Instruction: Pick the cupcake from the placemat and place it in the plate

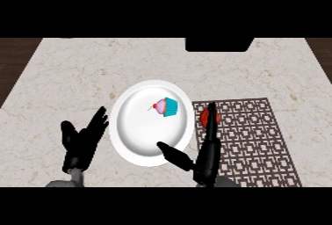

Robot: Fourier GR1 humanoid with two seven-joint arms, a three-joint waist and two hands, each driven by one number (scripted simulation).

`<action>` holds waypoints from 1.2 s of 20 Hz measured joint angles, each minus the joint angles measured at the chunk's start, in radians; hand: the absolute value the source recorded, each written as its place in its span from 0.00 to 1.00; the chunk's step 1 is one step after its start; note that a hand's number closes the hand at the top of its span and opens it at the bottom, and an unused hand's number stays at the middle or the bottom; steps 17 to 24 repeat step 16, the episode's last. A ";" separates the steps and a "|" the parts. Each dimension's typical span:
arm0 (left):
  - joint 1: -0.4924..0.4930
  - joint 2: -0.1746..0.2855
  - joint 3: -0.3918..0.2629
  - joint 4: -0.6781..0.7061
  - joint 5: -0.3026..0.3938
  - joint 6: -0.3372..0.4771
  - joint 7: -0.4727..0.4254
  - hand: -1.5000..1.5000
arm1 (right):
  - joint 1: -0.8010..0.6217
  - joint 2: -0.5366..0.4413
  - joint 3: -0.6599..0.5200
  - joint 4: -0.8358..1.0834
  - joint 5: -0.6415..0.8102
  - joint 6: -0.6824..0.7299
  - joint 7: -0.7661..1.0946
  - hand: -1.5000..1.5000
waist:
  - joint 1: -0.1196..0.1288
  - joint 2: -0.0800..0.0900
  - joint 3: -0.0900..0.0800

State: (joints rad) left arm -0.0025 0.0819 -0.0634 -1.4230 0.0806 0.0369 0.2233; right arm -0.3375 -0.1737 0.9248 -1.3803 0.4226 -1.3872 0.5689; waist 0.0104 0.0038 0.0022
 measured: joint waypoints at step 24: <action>0.041 -0.005 0.011 -0.039 -0.010 -0.007 0.017 0.50 | 0.369 -0.096 0.149 -0.173 0.000 0.026 -0.228 0.00 | -0.011 -0.004 -0.002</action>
